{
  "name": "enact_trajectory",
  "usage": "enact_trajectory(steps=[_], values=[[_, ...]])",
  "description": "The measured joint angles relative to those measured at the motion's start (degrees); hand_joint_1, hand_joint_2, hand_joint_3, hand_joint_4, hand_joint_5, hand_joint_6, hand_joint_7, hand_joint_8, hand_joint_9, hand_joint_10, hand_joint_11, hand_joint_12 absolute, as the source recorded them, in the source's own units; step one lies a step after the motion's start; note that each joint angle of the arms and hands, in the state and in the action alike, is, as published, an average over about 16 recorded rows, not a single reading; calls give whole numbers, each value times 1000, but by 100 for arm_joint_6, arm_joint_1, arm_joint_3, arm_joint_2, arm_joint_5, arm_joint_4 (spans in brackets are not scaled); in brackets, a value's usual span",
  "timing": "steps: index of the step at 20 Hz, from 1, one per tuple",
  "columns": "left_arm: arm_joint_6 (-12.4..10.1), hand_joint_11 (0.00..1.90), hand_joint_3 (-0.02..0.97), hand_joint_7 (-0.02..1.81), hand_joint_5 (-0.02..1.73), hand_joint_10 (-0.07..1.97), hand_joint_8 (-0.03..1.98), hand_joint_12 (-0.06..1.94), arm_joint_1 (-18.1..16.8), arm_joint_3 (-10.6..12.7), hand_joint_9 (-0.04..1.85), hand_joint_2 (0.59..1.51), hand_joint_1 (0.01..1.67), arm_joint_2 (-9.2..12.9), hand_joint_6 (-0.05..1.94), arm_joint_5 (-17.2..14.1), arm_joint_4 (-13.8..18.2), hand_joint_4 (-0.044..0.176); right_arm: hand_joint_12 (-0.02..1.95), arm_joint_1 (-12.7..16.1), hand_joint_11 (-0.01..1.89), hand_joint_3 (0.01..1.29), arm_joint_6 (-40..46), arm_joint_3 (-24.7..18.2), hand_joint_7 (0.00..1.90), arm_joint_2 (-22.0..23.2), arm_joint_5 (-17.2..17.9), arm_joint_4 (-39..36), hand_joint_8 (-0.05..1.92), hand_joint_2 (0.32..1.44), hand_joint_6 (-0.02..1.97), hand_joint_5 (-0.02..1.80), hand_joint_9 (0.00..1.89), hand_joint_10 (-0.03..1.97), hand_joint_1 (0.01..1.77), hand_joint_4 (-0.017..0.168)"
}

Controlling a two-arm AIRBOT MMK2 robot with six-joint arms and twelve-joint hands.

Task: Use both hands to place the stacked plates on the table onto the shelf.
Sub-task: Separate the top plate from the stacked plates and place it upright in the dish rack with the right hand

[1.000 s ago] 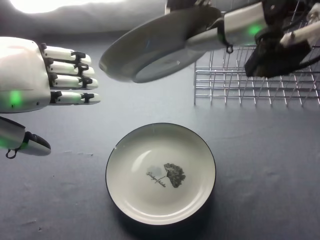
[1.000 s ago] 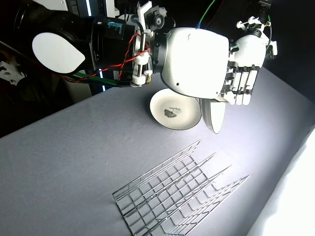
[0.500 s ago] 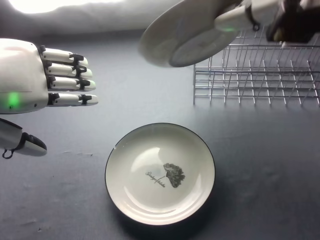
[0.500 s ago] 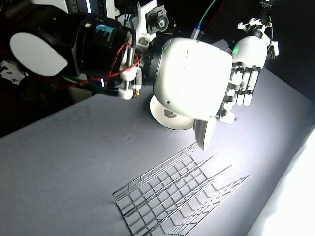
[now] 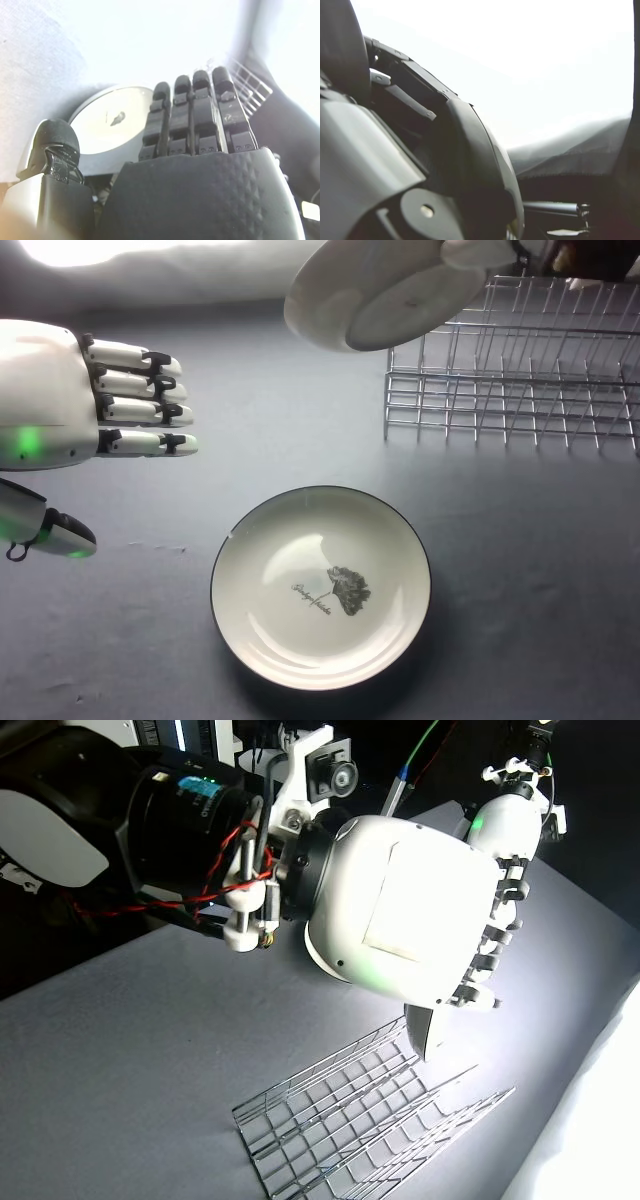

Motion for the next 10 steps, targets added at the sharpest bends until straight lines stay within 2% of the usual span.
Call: enact_trajectory(steps=[10], values=[[-185,20,-3,131,120,9,12,250,34,71,123,1173,22,-44,17,-169,-69,0,1385,207,667,14,-45,169,1020,29,-220,53,915,1039,934,861,927,1160,1367,-12]])
